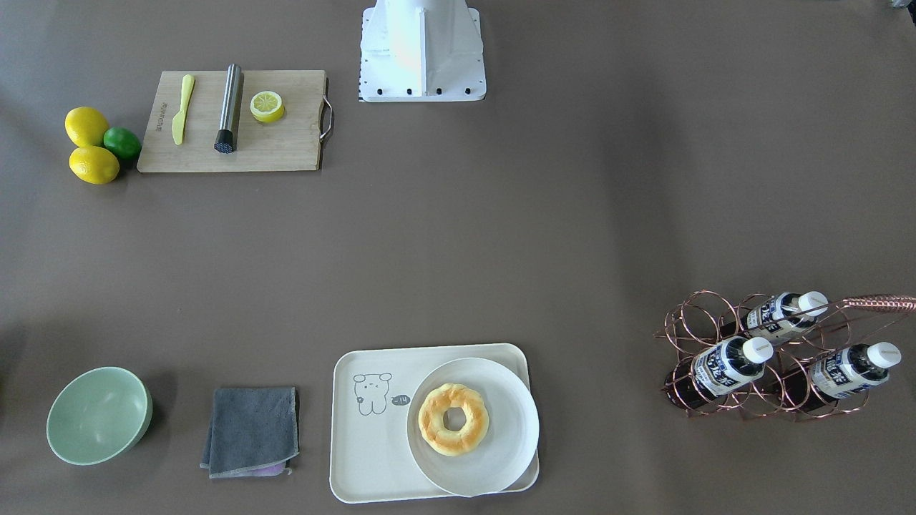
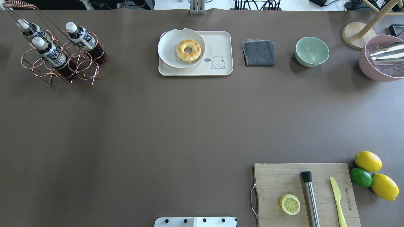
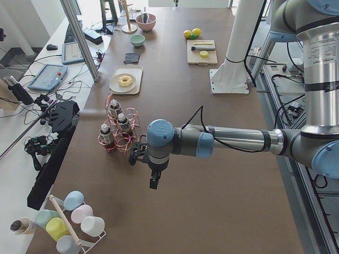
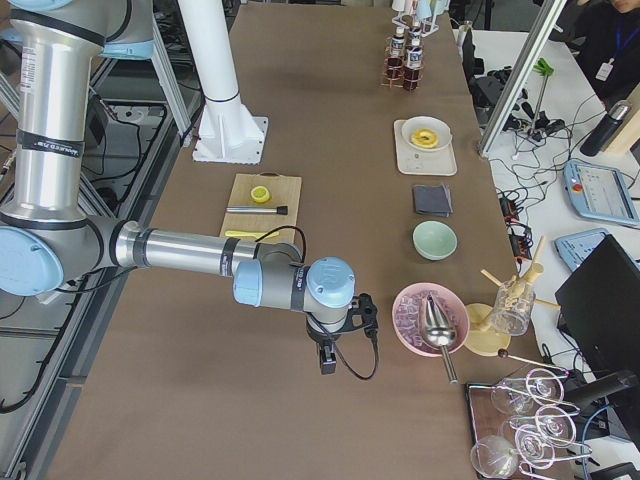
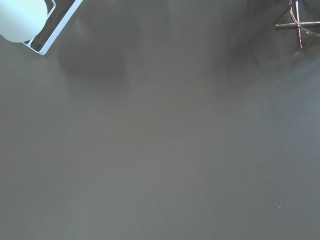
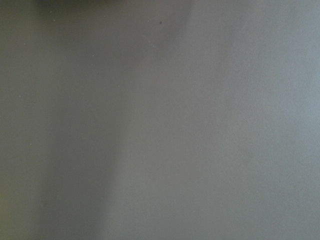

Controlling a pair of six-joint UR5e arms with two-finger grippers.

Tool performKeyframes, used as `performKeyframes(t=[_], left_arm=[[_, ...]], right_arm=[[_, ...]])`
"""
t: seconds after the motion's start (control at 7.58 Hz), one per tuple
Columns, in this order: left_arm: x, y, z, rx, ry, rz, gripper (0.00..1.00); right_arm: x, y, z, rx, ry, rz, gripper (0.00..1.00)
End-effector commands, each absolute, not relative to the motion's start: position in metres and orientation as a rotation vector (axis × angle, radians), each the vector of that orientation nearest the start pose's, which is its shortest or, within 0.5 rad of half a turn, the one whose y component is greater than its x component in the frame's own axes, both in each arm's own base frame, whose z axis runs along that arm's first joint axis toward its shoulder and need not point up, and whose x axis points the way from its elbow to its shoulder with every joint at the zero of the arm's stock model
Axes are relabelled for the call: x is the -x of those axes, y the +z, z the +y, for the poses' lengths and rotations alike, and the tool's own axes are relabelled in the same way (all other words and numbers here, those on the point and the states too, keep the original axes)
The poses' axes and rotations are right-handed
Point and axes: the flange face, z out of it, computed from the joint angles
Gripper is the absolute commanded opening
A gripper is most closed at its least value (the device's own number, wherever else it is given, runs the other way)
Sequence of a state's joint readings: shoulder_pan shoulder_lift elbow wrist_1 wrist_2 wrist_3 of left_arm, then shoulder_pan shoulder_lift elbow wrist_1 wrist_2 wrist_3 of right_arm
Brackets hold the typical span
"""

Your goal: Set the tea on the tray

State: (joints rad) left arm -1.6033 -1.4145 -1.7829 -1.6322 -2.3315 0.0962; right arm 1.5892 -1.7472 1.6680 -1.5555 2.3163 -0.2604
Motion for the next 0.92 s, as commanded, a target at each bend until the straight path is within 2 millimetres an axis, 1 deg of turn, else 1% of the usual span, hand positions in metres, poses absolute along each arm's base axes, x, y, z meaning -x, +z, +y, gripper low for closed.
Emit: performKeyframes(t=[0.0, 0.13, 0.26, 0.4, 0.53, 0.66, 0.79], left_arm=[[0.081, 0.616, -0.434, -0.224, 0.129, 0.745, 0.99], [0.081, 0.616, -0.435, -0.227, 0.136, 0.745, 0.99], [0.082, 0.595, -0.440, -0.297, 0.161, 0.738, 0.99], [0.081, 0.581, -0.449, -0.411, 0.195, 0.724, 0.99], [0.078, 0.565, -0.463, -0.450, 0.136, 0.740, 0.99], [0.056, 0.534, -0.488, -0.492, 0.136, 0.763, 0.99], [0.036, 0.519, -0.496, -0.503, 0.134, 0.789, 0.99]], right_arm=[[-0.073, 0.689, -0.410, -0.047, -0.209, -0.747, 1.00], [-0.073, 0.689, -0.410, -0.047, -0.209, -0.746, 1.00], [-0.073, 0.690, -0.410, -0.046, -0.208, -0.748, 1.00], [-0.073, 0.689, -0.410, -0.046, -0.206, -0.752, 1.00], [-0.073, 0.689, -0.410, -0.046, -0.206, -0.752, 1.00], [-0.073, 0.688, -0.410, -0.047, -0.207, -0.752, 1.00], [-0.073, 0.687, -0.412, -0.048, -0.206, -0.753, 1.00]])
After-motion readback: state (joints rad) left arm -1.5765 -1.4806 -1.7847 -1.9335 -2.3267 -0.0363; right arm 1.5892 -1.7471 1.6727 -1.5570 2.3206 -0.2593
